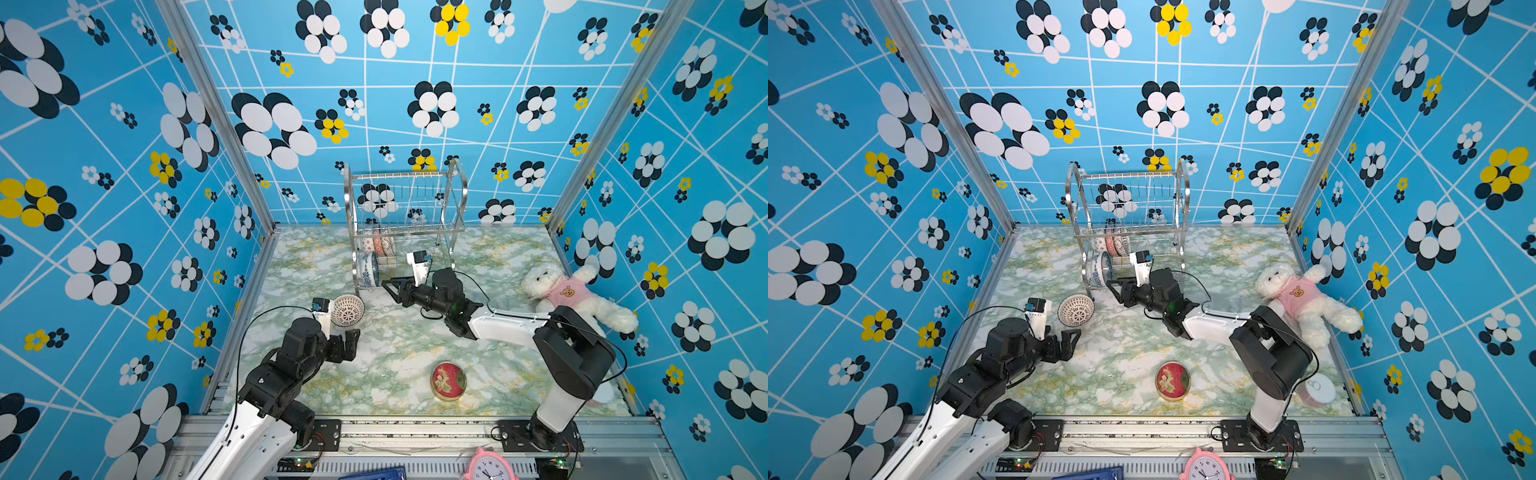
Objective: Load bowls into a dish rack
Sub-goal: Move the bowl to the center of the table.
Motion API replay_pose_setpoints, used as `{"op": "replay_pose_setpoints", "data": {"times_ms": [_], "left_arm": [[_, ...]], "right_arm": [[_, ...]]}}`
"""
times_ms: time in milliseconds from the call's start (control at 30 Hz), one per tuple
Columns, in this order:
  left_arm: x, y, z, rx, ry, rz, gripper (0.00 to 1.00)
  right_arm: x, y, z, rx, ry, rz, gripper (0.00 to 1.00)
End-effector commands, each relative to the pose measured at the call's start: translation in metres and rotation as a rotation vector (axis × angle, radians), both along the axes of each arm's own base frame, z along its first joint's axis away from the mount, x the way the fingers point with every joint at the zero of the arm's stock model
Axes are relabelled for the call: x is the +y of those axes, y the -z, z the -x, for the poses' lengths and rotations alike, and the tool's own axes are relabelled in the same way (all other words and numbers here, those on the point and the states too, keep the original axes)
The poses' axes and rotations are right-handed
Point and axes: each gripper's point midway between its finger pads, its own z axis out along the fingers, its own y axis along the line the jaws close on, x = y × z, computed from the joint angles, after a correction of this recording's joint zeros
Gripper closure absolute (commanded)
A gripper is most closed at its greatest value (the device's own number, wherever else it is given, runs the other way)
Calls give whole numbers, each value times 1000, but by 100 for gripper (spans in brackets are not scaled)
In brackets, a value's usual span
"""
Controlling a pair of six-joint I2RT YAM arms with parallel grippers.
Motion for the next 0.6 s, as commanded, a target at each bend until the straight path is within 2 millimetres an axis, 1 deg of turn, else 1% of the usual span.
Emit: {"op": "replay_pose_setpoints", "data": {"times_ms": [0, 133, 267, 400, 567], "left_arm": [[13, 0, -5, 54, -90, -10, 1], [25, 7, -12, 140, -169, -20, 0], [39, 16, -21, 255, -259, 30, 9], [45, 29, -32, 355, -297, 86, 24], [48, 36, -51, 407, -300, 51, 30]], "right_arm": [[-13, 21, 9, -30, 39, 187, 54], [-20, 19, 25, -64, 31, 265, 54], [-30, 19, 39, -76, 16, 313, 54], [-41, 19, 50, -78, 8, 324, 54], [-48, 18, 61, -67, -8, 308, 54]]}}
